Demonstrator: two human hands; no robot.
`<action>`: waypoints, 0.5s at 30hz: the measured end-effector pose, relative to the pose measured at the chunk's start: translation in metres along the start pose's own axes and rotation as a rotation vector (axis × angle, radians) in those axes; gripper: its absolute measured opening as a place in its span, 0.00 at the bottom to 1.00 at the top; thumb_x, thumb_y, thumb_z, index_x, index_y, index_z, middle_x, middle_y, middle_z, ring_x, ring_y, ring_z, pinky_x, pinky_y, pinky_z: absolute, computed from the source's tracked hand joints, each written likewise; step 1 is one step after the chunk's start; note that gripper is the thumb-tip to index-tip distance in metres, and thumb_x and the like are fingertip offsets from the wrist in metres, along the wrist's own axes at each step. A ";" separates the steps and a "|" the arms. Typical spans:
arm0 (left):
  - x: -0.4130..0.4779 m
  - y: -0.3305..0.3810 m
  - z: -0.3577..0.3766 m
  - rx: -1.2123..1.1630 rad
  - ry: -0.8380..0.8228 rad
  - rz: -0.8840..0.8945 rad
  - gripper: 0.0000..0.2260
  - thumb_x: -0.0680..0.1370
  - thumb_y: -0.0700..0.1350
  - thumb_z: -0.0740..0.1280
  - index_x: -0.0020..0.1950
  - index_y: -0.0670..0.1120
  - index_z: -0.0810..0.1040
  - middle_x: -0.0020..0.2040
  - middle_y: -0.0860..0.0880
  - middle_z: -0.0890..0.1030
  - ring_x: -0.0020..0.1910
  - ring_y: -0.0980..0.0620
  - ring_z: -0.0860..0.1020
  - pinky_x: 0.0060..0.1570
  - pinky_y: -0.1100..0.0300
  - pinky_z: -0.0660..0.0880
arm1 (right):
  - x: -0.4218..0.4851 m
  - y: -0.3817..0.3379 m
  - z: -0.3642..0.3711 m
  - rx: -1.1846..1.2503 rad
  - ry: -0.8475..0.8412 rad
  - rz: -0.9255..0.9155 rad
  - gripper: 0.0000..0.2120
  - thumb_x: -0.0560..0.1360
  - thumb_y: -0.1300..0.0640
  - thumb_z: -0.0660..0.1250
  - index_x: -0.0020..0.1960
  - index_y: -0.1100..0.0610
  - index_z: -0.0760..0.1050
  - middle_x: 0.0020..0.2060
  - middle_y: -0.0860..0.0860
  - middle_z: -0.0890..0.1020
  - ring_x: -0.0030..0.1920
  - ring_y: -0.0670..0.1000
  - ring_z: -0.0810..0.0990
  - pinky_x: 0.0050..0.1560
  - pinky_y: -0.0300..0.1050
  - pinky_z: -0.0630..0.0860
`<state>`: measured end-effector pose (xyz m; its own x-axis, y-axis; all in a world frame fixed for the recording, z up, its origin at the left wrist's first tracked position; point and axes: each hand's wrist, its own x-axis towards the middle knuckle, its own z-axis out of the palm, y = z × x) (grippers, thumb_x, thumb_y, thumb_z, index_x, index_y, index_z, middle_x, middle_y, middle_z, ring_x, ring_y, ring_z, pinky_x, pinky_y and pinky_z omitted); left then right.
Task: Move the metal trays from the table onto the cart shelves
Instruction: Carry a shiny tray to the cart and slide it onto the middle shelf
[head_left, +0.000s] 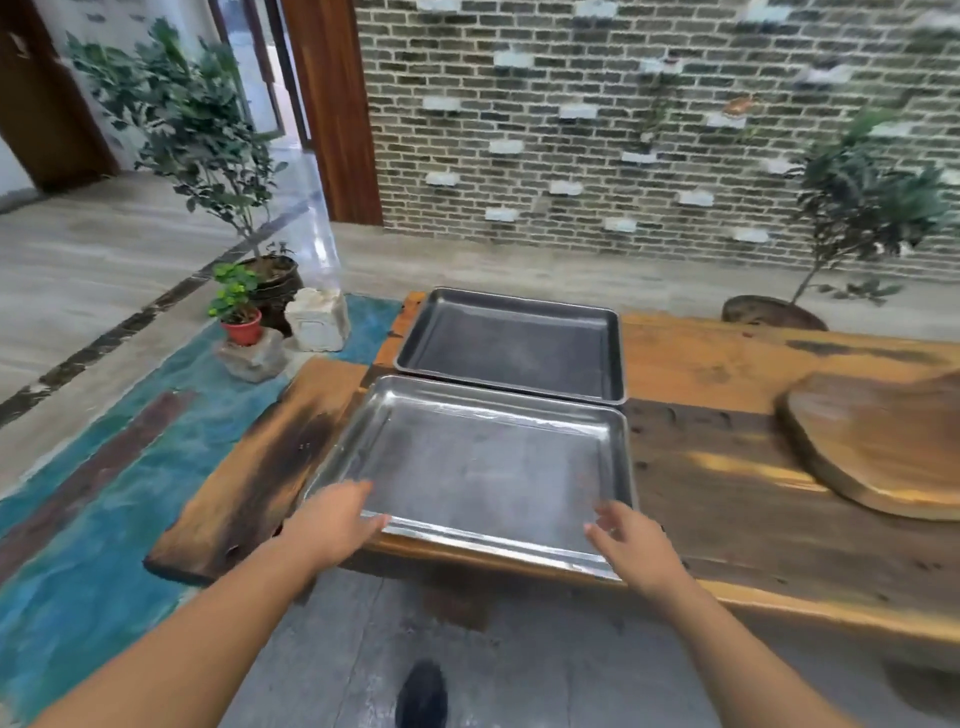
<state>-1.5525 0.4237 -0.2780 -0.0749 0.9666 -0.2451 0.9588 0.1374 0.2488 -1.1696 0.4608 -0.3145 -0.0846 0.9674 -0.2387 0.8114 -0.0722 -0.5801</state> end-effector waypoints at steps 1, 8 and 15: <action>0.016 0.003 0.004 -0.002 -0.012 0.014 0.24 0.78 0.60 0.65 0.68 0.47 0.73 0.66 0.46 0.78 0.64 0.47 0.76 0.63 0.54 0.73 | 0.007 0.005 -0.002 0.002 0.024 0.024 0.20 0.76 0.45 0.66 0.64 0.54 0.75 0.55 0.51 0.83 0.53 0.52 0.81 0.50 0.42 0.72; 0.137 -0.014 0.020 -0.012 -0.071 0.063 0.24 0.79 0.57 0.65 0.71 0.46 0.71 0.68 0.46 0.76 0.66 0.48 0.75 0.65 0.54 0.71 | 0.087 0.028 -0.004 -0.065 0.055 0.166 0.28 0.74 0.42 0.68 0.68 0.57 0.71 0.56 0.54 0.80 0.57 0.55 0.79 0.52 0.44 0.73; 0.235 -0.066 0.027 -0.056 -0.132 -0.022 0.29 0.76 0.55 0.70 0.73 0.43 0.70 0.66 0.39 0.74 0.66 0.42 0.73 0.66 0.52 0.69 | 0.148 0.047 0.016 -0.108 -0.036 0.402 0.38 0.73 0.41 0.69 0.76 0.55 0.59 0.65 0.60 0.69 0.66 0.62 0.72 0.65 0.50 0.70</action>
<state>-1.6257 0.6362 -0.3776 -0.0551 0.9269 -0.3711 0.9402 0.1734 0.2933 -1.1529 0.5965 -0.3899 0.2325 0.8581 -0.4578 0.8399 -0.4145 -0.3503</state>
